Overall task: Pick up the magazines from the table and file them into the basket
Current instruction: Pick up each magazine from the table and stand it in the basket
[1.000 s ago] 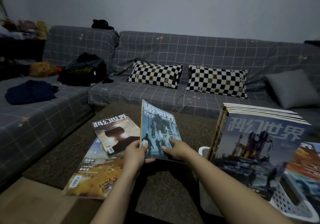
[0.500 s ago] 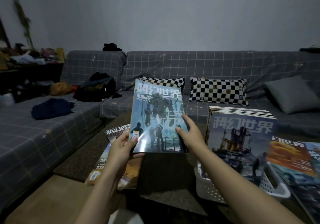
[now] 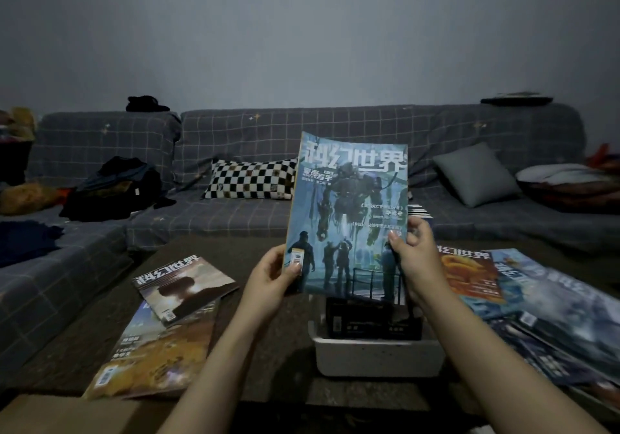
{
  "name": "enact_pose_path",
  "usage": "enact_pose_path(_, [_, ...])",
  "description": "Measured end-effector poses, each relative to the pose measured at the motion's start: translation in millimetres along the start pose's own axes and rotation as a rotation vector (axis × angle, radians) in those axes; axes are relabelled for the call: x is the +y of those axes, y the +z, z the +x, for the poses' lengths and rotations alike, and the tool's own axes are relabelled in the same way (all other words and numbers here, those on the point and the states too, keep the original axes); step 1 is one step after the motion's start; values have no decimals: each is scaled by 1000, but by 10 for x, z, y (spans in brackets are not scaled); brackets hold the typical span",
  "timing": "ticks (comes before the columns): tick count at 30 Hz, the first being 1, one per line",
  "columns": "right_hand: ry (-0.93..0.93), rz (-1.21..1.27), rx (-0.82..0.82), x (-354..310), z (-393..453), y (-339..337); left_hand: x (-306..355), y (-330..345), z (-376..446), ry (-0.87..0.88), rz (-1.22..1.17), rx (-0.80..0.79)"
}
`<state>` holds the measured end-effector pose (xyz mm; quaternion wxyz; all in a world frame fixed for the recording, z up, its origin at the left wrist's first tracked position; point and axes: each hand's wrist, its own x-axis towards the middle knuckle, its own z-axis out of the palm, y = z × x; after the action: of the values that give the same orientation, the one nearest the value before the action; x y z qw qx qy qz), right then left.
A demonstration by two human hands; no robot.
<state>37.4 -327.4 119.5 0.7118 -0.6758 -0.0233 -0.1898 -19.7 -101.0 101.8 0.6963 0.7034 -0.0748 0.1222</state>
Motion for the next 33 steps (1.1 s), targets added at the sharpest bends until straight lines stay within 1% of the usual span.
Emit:
enact_pose_path(5, [58,-48,51,161,5,-417,-194,444,201,-4,65,-24])
enact_pose_path(8, [58,-114,84,301,16,-561,-370,631,276,-2,145,85])
enact_pose_path(11, [62,-174,77,454,19,-590,-555,723,281,8,284,217])
enact_pose_path(13, [67,-220,86,585,2,-592,-653,741,260,16,392,263])
enact_pose_path(15, [62,-288,130,714,-39,-601,-742,750,244,-8,490,263])
enact_pose_path(18, [29,-420,236,861,-108,-631,-829,764,227,-35,612,223])
enact_pose_path(21, [9,-474,301,912,-122,-639,-865,785,256,-24,693,217])
enact_pose_path(23, [5,-495,311,933,-111,-649,-883,803,271,-14,729,224])
enact_pose_path(28, [-6,-519,314,944,-84,-668,-885,827,256,39,701,275])
enact_pose_path(33, [37,-487,316,919,-56,-626,-873,792,266,6,740,257])
